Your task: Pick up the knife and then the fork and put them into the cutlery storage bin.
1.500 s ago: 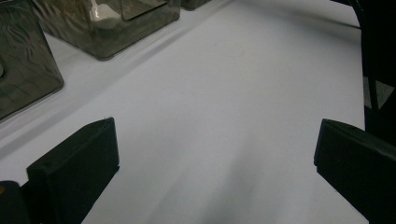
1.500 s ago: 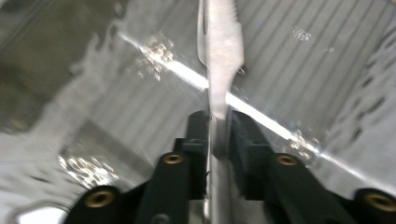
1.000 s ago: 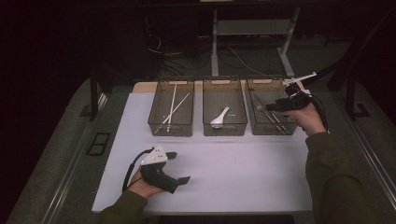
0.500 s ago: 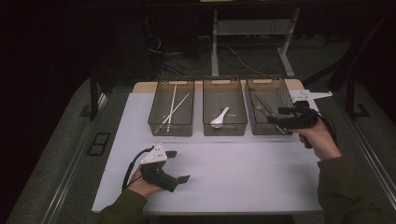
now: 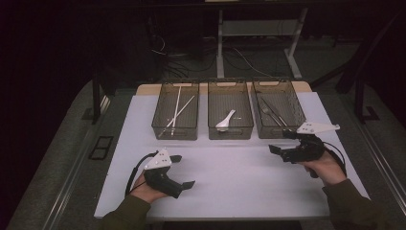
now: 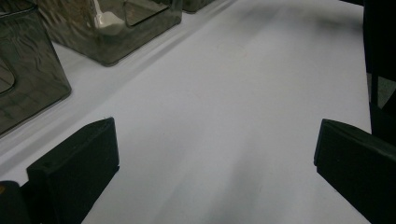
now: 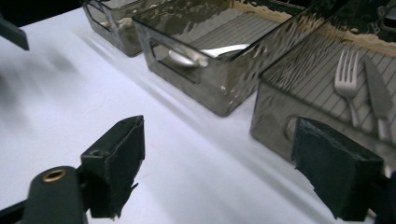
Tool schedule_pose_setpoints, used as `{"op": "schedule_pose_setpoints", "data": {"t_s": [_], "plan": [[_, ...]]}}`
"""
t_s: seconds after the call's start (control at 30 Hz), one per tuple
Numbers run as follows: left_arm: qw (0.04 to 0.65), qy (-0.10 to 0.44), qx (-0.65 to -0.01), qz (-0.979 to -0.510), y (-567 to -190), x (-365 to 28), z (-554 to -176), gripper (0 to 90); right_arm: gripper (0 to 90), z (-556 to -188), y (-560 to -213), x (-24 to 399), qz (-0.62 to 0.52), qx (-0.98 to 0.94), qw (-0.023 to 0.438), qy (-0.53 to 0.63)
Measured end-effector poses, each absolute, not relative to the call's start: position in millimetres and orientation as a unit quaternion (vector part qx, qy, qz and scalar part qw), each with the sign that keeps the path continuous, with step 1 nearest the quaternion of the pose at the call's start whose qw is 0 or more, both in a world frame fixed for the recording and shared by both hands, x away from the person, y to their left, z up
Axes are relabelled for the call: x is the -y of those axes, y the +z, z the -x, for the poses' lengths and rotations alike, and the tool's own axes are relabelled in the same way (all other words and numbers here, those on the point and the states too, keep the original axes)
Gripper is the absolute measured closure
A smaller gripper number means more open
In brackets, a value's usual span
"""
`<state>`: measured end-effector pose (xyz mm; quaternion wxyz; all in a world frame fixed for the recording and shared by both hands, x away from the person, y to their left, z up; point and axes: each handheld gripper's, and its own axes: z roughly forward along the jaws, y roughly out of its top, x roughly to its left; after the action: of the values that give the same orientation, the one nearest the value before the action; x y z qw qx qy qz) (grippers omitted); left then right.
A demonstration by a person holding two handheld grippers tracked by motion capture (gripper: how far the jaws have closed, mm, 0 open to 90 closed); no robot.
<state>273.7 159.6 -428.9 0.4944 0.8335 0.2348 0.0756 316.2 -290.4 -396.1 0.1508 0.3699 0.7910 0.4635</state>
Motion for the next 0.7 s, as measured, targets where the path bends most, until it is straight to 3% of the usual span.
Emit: {"op": "schedule_pose_setpoints", "data": {"t_s": [0.7], "plan": [[0.495,0.079,-0.234,-0.833,-428,-160,-272,0.0,13.7,-264,-431,305,-0.359,-0.793,0.138,0.472]]}}
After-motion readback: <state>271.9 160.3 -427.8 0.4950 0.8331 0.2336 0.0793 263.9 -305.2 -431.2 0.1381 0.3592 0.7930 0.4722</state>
